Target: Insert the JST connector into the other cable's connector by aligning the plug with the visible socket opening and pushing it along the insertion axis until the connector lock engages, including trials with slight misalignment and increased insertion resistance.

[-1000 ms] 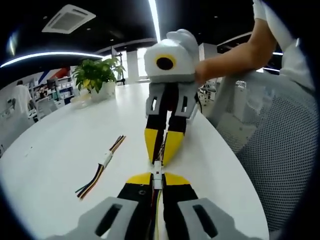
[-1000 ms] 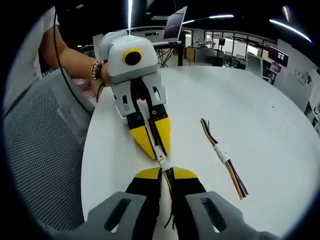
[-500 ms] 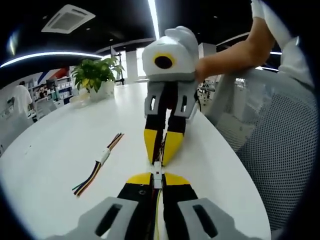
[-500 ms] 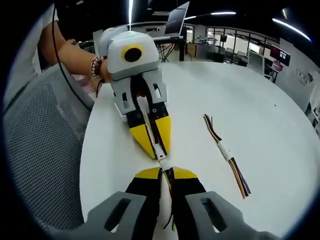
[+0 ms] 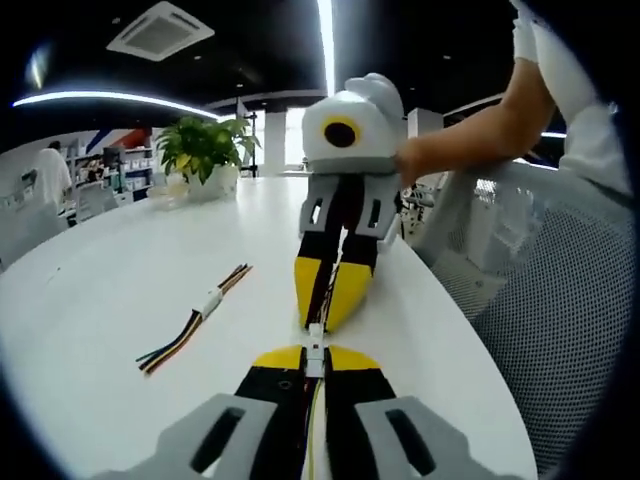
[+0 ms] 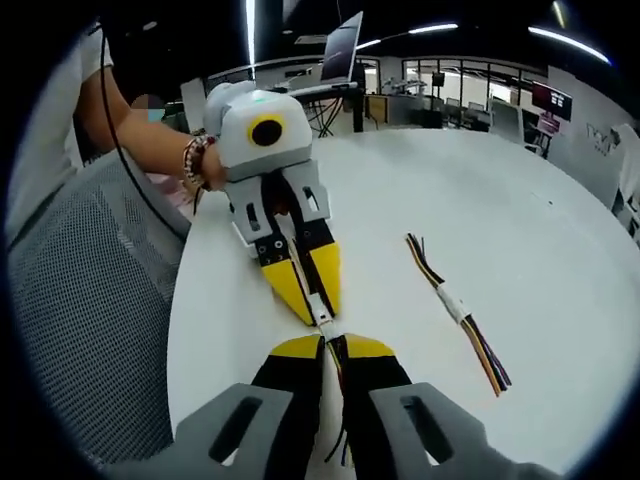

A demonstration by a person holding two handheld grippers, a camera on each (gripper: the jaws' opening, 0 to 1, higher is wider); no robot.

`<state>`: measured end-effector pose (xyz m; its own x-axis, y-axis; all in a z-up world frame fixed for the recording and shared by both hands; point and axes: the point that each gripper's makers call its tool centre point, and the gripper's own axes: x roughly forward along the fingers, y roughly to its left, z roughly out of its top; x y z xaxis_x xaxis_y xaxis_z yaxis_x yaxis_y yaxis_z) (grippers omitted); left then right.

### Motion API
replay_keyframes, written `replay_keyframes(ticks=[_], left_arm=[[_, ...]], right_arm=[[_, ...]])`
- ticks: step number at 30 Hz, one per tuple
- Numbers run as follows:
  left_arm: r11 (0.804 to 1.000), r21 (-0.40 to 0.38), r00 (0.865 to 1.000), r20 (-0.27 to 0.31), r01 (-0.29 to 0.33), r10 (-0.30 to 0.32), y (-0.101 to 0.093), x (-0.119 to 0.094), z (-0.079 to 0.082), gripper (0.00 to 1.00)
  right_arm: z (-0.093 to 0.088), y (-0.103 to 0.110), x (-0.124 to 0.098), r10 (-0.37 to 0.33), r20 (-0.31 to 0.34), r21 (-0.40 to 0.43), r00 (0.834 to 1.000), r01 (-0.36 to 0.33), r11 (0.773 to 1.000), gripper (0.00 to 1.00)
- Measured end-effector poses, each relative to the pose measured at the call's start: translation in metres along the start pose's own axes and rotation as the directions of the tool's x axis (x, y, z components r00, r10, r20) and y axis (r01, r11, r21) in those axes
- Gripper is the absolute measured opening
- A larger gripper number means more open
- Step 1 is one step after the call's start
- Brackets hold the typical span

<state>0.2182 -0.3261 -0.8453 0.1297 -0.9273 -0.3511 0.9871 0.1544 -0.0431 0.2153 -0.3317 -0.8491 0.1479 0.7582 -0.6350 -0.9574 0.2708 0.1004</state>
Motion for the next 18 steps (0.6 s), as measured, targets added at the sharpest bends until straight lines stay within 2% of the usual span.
replay_keyframes(ticks=[9,18], left_arm=[[0.998,-0.051,0.997,0.074,0.023,-0.020,-0.0003,-0.0013,-0.0007,0.00],[0.999,-0.043,0.997,0.077,0.024,-0.021,-0.0014,-0.0015,0.0017,0.00]], right_arm=[[-0.0034,-0.0006,0.0018,0.013,0.011,-0.019,1.000,-0.012,1.000,0.02],[-0.0003,-0.0026,0.0016,0.028,0.064,0.045,0.998,-0.031,0.999,0.02]])
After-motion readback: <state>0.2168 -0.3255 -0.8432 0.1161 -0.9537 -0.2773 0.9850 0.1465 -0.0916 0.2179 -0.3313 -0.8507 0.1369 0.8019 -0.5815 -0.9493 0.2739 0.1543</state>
